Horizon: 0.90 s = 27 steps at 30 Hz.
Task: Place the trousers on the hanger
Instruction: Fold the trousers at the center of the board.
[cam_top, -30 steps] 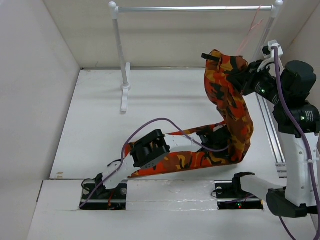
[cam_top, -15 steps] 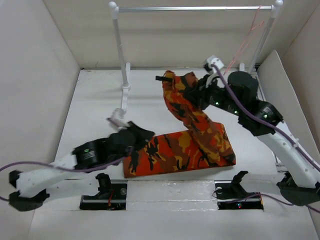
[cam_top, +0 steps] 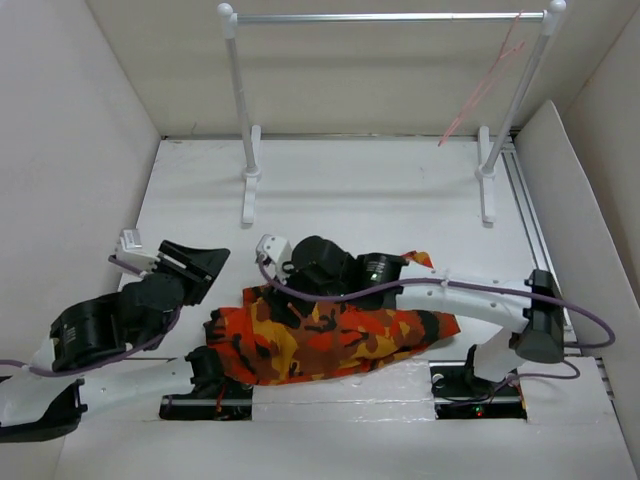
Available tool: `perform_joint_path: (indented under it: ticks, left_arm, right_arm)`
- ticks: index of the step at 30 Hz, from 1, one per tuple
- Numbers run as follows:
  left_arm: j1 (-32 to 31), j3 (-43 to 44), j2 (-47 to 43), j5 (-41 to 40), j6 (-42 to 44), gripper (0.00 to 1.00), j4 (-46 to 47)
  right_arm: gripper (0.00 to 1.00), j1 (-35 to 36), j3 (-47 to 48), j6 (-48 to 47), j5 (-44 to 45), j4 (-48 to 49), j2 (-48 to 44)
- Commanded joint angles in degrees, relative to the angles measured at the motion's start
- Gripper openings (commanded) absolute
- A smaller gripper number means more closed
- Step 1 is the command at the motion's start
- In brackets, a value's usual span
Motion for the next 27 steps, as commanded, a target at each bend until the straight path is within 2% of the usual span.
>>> perform_joint_path:
  ticks: [1,2,3,4,5,6,7,8,9,10,11,12,13,14,15,16,18,19,21,23,25,27]
  left_arm:
    - [0.02,-4.56,4.22,-2.27,-3.54,0.43,1.77]
    - [0.02,-6.22,8.41,0.36,1.19,0.48,4.58]
    - [0.02,-6.59,11.07,1.52,1.23,0.48,5.47]
    - [0.02,-6.68,16.75,2.66,2.63,0.52,6.01]
    - [0.02,-6.68,19.59,3.55,3.60,0.54,6.01]
    - [0.02,-7.03,22.05,4.42,4.48,0.57,7.14]
    - [0.02,-7.46,24.60,6.17,4.83,0.65,7.24]
    - [0.55,-8.25,28.54,6.80,3.88,0.70,7.15]
    - [0.55,-10.78,30.06,8.55,3.44,0.73,8.46]
    - [1.77,-12.20,31.12,10.57,4.30,0.78,10.12]
    - [7.00,-13.96,32.52,13.54,6.75,0.81,13.01]
    - [11.06,-18.41,32.71,18.45,15.30,0.83,21.92]
    - [15.62,-20.98,32.97,29.55,18.86,0.84,25.83]
    - [19.93,-22.92,33.41,33.75,20.73,0.84,28.40]
    - [25.80,-25.98,33.15,36.31,21.88,0.83,30.86]
    - [27.17,-26.45,32.80,37.38,24.06,0.83,31.23]
    - [28.67,-25.06,31.84,36.35,25.75,0.87,28.88]
    - [28.68,-24.61,32.01,36.34,27.84,0.91,27.82]
    - [30.16,-24.61,34.02,36.77,30.23,0.95,26.32]
    - [30.87,-25.13,37.70,37.21,32.34,0.93,26.57]
    - [30.87,-25.57,40.08,39.49,33.49,0.85,27.80]
    - [30.87,-26.19,42.38,40.99,34.80,0.82,28.77]
  right_arm:
    - [0.67,-7.45,-0.27,-2.12,1.35,-1.47,-11.42]
    - [0.64,-12.27,-5.50,-2.55,2.31,-3.22,-15.81]
    - [0.62,-12.32,-5.55,-2.56,2.32,-3.24,-15.85]
    - [0.56,-18.06,-10.08,-2.73,3.36,-5.41,-20.29]
    - [0.42,-21.43,-12.56,-2.99,3.37,-6.13,-22.42]
    - [0.11,-24.94,-15.20,-3.43,3.20,-6.49,-24.71]
    - [0.00,-28.28,-18.18,-4.13,1.72,-5.79,-26.82]
    - [0.00,-34.76,-20.91,-6.05,0.49,-5.61,-29.89]
    - [0.00,-37.95,-25.63,-7.20,-1.44,-5.09,-30.87]
    - [0.00,-40.77,-27.86,-7.91,-7.90,-3.34,-31.41]
    - [0.00,-44.63,-29.36,-11.49,-10.05,-3.76,-31.50]
    - [0.00,-45.54,-30.59,-12.22,-10.77,-5.25,-31.59]
    - [0.17,-45.54,-30.86,-12.75,-7.64,-8.39,-31.50]
    - [0.31,-45.54,-31.39,-13.80,-4.65,-9.82,-31.67]
    - [0.57,-47.20,-31.39,-14.16,-2.36,-10.35,-32.02]
    - [0.65,-48.95,-34.35,-14.94,-2.34,-10.01,-32.11]
    - [0.73,-55.61,-36.66,-16.62,-4.87,-8.78,-31.50]
    - [0.73,-57.83,-38.93,-16.79,-7.76,-7.12,-30.89]
    - [0.74,-61.79,-40.61,-17.59,-10.33,-5.36,-28.96]
    - [0.74,-66.01,-42.11,-17.85,-12.18,-3.16,-25.80]
    - [0.74,-67.94,-42.99,-18.03,-14.27,-0.79,-23.08]
    - [0.74,-68.57,-43.78,-19.08,-16.74,0.45,-21.31]
